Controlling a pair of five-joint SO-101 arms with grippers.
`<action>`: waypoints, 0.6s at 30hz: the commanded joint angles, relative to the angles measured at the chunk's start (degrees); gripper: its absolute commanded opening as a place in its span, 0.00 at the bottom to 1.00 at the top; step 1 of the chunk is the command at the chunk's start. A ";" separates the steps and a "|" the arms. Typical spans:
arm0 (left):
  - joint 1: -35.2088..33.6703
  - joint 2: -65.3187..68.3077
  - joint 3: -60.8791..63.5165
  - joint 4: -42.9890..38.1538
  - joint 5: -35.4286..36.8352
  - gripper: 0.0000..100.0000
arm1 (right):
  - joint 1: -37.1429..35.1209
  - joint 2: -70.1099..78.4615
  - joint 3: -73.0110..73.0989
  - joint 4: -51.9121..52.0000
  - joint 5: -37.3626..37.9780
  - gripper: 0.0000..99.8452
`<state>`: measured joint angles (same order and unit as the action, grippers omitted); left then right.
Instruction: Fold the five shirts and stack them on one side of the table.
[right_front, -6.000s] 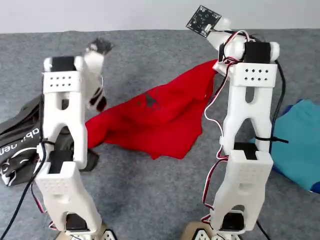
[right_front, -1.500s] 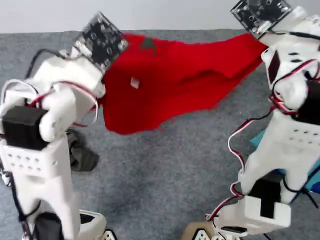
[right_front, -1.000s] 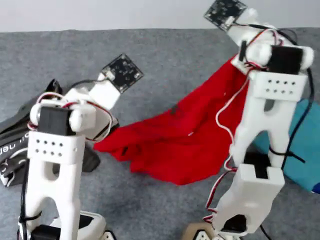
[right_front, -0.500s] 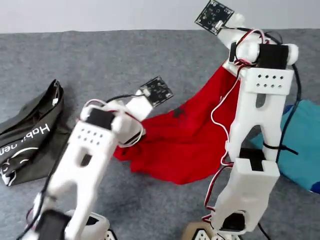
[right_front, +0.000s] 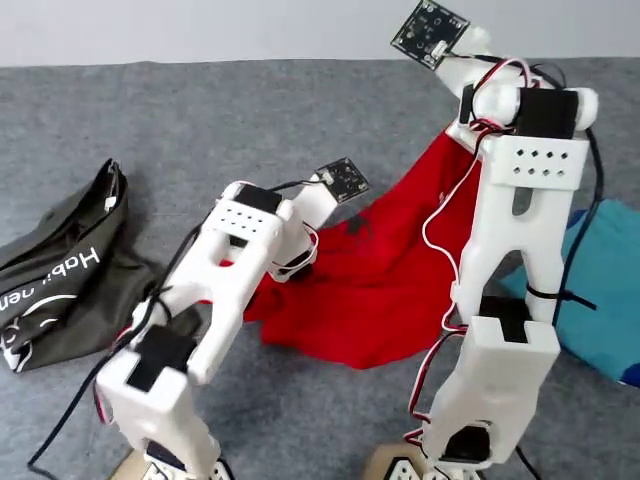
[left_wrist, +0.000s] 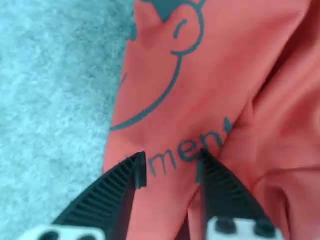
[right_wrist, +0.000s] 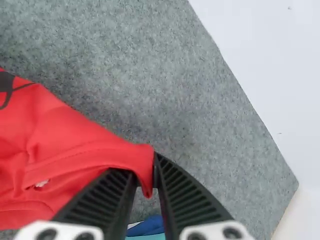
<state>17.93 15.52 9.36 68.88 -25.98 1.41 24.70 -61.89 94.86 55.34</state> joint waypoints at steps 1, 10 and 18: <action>-0.09 2.29 -4.53 -1.23 0.18 0.17 | 0.75 -0.75 -0.70 0.31 0.44 0.01; -8.97 17.32 -30.37 -0.09 0.26 0.17 | 0.75 -0.84 -0.70 0.31 0.44 0.01; -11.34 28.57 -61.76 20.31 0.35 0.17 | 0.75 -2.33 -0.70 0.31 0.44 0.01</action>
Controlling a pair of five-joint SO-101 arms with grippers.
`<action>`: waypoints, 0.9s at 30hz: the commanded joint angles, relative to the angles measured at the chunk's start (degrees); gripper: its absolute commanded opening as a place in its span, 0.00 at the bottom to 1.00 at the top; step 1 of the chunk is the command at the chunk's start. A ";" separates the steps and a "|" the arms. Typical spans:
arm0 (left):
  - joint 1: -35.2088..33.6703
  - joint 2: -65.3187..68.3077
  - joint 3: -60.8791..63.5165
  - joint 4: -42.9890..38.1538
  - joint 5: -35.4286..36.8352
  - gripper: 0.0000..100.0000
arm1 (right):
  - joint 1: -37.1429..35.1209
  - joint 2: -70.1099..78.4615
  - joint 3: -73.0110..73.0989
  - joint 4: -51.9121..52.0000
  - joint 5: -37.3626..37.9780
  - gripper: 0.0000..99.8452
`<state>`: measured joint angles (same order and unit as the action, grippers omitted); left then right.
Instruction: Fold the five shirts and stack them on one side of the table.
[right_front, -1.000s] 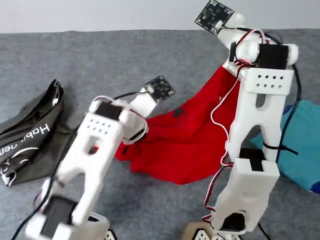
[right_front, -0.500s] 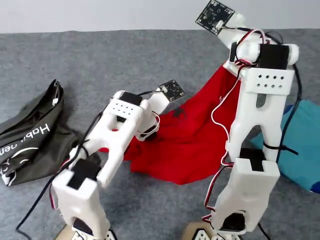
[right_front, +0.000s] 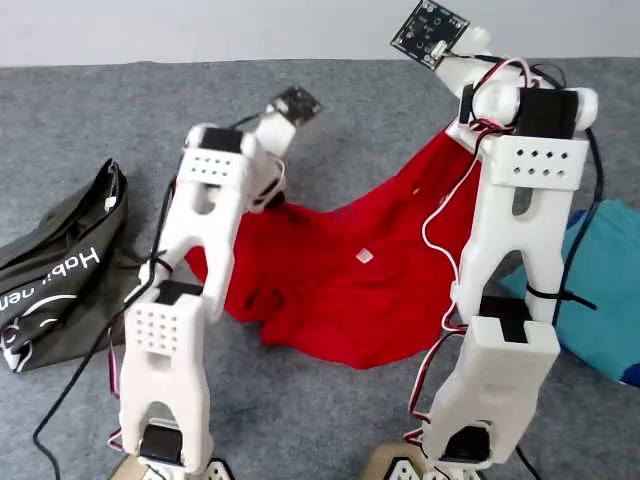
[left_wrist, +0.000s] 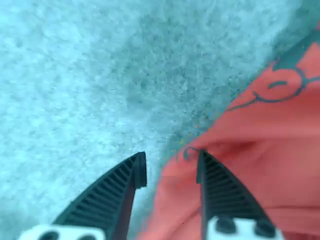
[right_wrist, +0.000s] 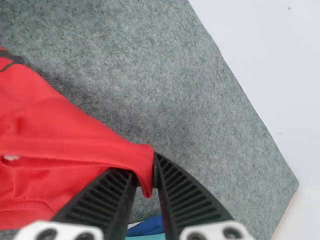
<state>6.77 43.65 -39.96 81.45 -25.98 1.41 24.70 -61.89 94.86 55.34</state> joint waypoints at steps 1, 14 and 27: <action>0.00 1.14 -15.78 10.29 0.35 0.17 | 0.75 -2.59 -0.70 0.31 0.44 0.01; 8.09 -2.90 -12.79 19.25 0.26 0.17 | 1.71 -2.77 -0.70 0.40 0.44 0.01; 14.95 -12.66 9.98 19.08 0.18 0.17 | 3.21 -2.68 -0.62 0.40 0.44 0.01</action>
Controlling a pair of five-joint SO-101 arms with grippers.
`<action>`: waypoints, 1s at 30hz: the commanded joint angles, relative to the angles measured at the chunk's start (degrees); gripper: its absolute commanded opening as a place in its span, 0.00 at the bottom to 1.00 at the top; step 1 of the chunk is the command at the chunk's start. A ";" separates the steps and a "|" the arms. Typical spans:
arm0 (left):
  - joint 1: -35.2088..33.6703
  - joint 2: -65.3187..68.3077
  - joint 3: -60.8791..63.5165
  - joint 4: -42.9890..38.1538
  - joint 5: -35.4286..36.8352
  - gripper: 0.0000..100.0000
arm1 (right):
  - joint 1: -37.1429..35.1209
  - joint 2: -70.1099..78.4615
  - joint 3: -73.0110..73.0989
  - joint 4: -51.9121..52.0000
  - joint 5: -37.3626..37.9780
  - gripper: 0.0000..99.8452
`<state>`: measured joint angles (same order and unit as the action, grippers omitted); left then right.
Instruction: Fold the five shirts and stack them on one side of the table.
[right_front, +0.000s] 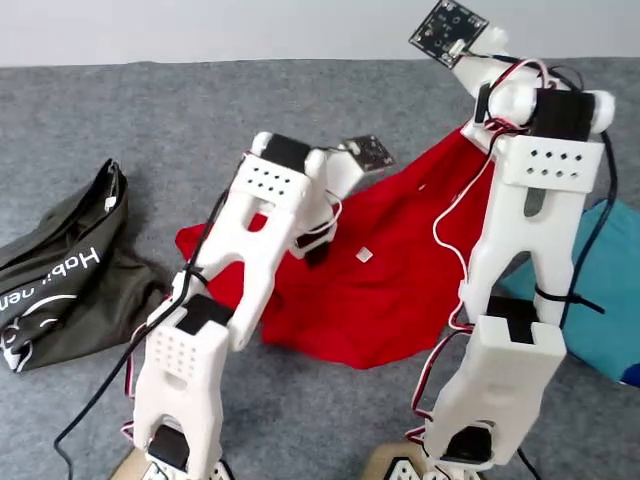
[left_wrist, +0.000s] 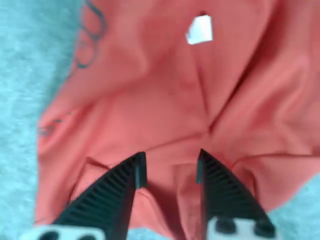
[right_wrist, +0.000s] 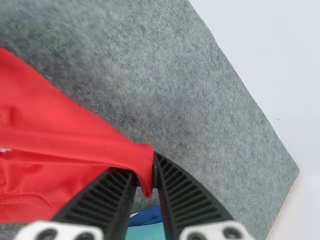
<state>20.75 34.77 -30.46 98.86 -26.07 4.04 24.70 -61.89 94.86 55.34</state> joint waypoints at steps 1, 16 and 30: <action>1.49 -3.43 1.01 1.67 0.26 0.17 | 0.40 -2.59 -0.62 0.40 0.44 0.01; 1.58 -2.73 4.53 -2.46 0.26 0.17 | 0.40 -2.42 -0.53 0.40 0.44 0.01; 1.05 -2.64 9.80 -7.38 0.26 0.17 | 0.22 -2.59 -0.62 0.22 0.44 0.01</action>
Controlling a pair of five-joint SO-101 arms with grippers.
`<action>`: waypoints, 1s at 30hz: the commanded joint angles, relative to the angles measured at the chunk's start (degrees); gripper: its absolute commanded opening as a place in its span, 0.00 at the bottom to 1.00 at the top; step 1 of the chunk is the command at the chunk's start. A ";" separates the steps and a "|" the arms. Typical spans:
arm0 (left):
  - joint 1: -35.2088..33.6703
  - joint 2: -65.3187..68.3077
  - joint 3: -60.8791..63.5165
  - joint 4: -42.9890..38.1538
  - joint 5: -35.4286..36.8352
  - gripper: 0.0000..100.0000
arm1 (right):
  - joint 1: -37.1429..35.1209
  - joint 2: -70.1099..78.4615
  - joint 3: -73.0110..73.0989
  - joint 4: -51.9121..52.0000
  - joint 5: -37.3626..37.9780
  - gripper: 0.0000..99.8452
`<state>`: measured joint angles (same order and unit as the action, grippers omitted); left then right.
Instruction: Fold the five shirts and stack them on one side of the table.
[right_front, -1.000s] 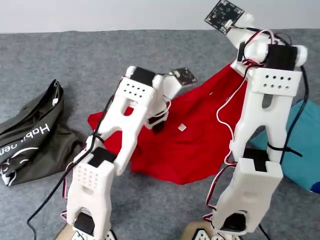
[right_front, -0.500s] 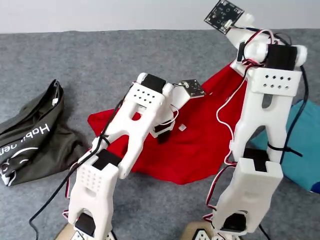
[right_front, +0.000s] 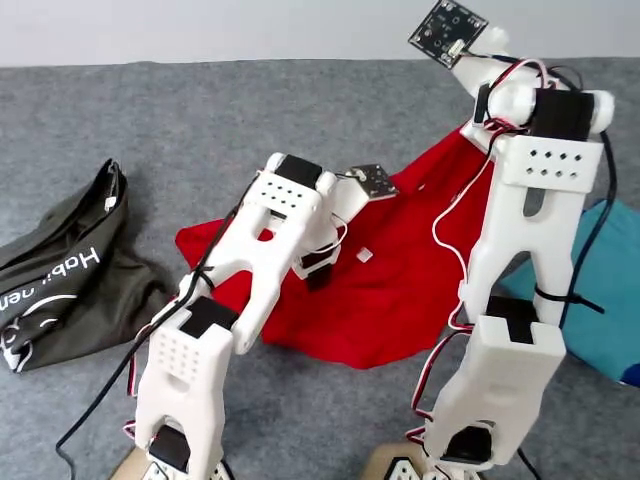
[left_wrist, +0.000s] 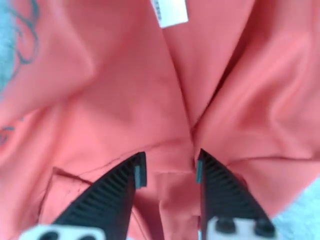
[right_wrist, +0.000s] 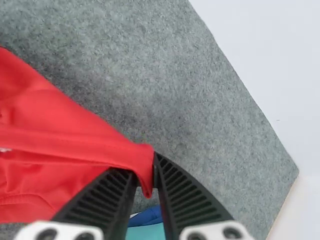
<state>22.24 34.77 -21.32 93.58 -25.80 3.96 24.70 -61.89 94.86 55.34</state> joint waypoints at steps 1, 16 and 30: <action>-0.53 -2.64 1.27 -3.25 0.00 0.17 | 0.31 -2.59 -0.62 0.31 0.44 0.01; -0.62 -2.64 4.26 -7.38 -0.09 0.11 | 0.31 -2.77 -0.62 0.31 0.44 0.01; -0.18 0.26 2.59 -6.86 -0.09 0.02 | 0.66 -2.77 -0.62 0.31 0.44 0.01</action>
<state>22.24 37.05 -17.19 86.99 -25.80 3.96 24.70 -61.89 94.86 55.34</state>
